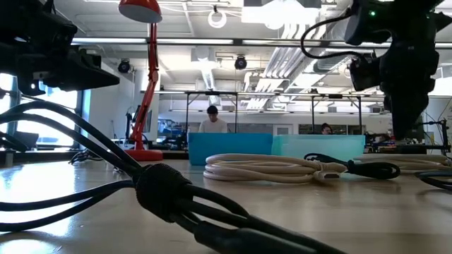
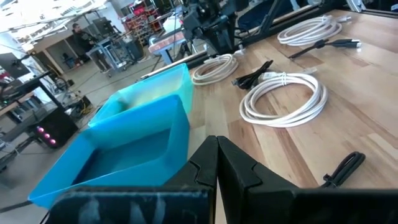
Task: Pick & Place USB Port
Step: Put the white charger cable into the blue bin
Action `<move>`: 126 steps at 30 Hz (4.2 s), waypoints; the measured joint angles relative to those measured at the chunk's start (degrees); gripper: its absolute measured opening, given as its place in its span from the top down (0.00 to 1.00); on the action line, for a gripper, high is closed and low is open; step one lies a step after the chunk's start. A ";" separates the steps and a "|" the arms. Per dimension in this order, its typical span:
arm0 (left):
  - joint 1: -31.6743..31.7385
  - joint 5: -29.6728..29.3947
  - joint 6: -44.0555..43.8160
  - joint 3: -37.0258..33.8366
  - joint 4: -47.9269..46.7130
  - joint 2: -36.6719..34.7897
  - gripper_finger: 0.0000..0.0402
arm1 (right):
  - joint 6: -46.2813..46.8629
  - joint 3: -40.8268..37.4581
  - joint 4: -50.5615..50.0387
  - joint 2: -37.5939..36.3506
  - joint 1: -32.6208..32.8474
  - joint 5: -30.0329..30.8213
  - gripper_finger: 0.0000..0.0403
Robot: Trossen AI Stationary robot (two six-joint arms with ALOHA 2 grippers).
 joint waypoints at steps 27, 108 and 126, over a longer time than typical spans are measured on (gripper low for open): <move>0.00 0.14 -3.18 0.00 0.00 0.01 1.00 | 1.38 -14.26 14.99 -0.22 2.65 1.81 0.50; -0.02 20.18 12.98 36.36 27.51 55.12 0.56 | -27.90 8.57 65.20 10.45 9.13 -23.90 0.92; -0.02 24.91 13.05 48.19 26.97 67.63 0.56 | -28.16 8.58 63.62 10.40 9.76 -26.08 0.92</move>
